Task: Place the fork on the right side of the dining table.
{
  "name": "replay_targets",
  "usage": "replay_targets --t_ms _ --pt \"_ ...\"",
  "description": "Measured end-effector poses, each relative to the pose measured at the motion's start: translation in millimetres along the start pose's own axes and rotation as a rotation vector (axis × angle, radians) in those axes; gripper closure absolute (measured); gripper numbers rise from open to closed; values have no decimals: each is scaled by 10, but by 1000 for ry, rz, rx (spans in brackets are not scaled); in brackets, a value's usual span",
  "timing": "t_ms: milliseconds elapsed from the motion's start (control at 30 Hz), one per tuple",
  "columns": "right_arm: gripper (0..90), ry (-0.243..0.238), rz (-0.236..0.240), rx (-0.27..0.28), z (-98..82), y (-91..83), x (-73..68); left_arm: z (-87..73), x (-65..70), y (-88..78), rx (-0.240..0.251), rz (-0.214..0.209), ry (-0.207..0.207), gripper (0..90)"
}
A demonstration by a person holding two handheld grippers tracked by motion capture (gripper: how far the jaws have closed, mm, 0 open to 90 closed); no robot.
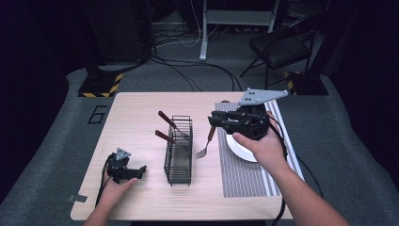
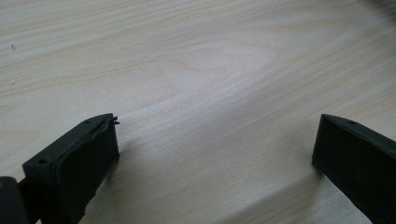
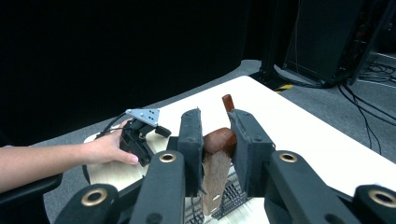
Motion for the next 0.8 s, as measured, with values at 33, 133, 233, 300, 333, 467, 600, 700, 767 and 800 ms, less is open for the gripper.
replay_targets --t_ms 33,133,233,300,333,467,600,700,767,800 --pt "742 3 -1 2 -17 -11 10 0 0 0 1 0 0 2" --pt "742 9 -7 2 -80 -39 47 0 0 0 0 -1 0 2" --pt "742 16 -16 1 -161 -58 97 0 0 0 1 0 0 1" --pt "742 18 -26 1 -220 -73 135 0 0 0 0 0 0 2" --pt "742 16 -33 4 -248 -81 156 0 0 0 0 0 -1 2" --pt "742 11 -63 8 -374 -115 237 0 0 0 0 0 0 2" --pt "742 12 -87 3 -507 -139 322 0 0 0 0 0 0 2" --pt "742 20 -102 2 -592 -161 380 0 0 0 0 1 0 2" --pt "741 18 -113 8 -642 -180 416 0 0 0 0 1 0 2" --pt "742 26 -119 11 -668 -191 426 0 0 0 0 1 0 2"
Point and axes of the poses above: each handheld gripper's, and its own axes: y roughly forward along the jaws, z roughly out of its top, x roughly to its right, the point moved 5 cm from there along y, roughly forward along the jaws, and after that the axes turned 9 degrees about y, right-handed, at the moved point
